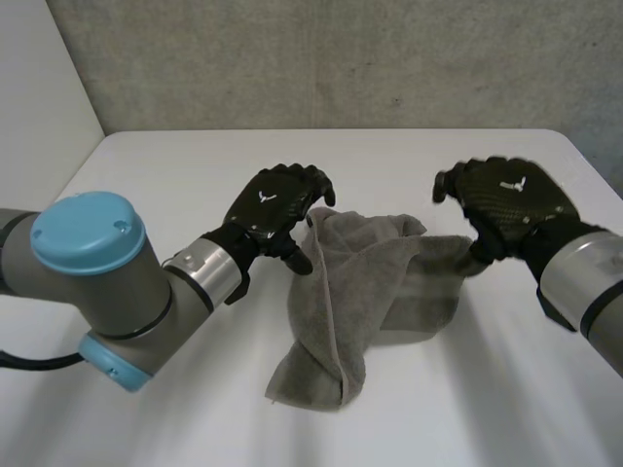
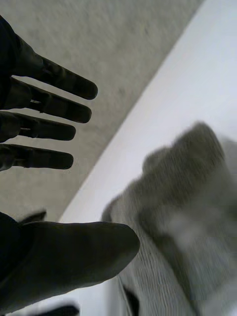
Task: Fold the towel.
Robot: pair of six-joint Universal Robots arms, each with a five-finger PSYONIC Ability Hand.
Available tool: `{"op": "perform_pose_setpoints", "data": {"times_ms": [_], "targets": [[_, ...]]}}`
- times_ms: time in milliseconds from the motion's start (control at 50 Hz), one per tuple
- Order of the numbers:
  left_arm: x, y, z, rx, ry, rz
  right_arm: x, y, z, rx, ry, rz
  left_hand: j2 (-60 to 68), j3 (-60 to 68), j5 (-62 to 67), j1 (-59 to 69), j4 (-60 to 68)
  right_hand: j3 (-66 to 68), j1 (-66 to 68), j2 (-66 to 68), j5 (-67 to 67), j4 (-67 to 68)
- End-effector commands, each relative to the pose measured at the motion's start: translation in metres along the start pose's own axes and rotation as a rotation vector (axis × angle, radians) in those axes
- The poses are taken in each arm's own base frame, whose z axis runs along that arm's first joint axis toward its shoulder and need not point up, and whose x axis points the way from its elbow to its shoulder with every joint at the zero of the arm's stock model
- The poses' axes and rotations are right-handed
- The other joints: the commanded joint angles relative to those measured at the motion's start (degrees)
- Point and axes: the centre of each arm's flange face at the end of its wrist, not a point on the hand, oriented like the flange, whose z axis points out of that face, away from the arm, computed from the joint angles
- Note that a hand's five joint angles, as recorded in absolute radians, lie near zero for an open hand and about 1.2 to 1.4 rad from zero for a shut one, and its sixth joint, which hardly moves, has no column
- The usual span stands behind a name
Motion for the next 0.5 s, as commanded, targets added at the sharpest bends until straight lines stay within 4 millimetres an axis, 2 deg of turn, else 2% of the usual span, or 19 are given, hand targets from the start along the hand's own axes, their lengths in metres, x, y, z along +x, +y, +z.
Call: {"op": "perform_pose_setpoints", "data": {"times_ms": [20,140,240,260,300,440,500], "targets": [[-0.009,0.010,0.021,-0.029,0.000,0.109,-0.030,0.021,-0.013,-0.100,-0.118,0.212,-1.7,-1.6,0.4,-1.6,-1.4,-3.8,-5.4,-6.1,-3.9,-3.8],[-0.013,0.028,0.031,-0.103,0.014,0.232,-0.047,0.038,-0.010,-0.168,-0.164,0.341,0.3,0.4,2.4,0.4,0.6,-7.9,-9.4,-10.2,-8.0,-7.8],[-0.008,0.040,0.032,-0.150,0.077,0.264,-0.083,0.057,-0.014,-0.237,-0.259,0.376,2.7,2.8,4.8,2.8,2.9,-10.9,-12.5,-13.2,-11.0,-10.8],[-0.008,0.040,0.032,-0.150,0.077,0.264,-0.083,0.057,-0.014,-0.237,-0.259,0.376,2.7,2.8,4.8,2.8,2.9,-10.9,-12.5,-13.2,-11.0,-10.8],[-0.005,0.043,0.033,-0.152,0.116,0.259,-0.092,0.071,-0.011,-0.270,-0.272,0.374,3.2,3.3,5.3,3.3,3.4,-11.4,-13.0,-13.7,-11.5,-11.3],[-0.005,0.049,0.036,-0.155,0.130,0.259,-0.093,0.087,0.002,-0.268,-0.205,0.392,4.0,4.1,6.1,4.1,4.3,-11.2,-12.8,-13.6,-11.3,-11.2],[-0.006,0.051,0.037,-0.155,0.130,0.259,-0.090,0.092,0.010,-0.251,-0.157,0.399,11.6,11.7,13.7,11.7,11.9,-11.1,-12.6,-13.4,-11.2,-11.0]]}}
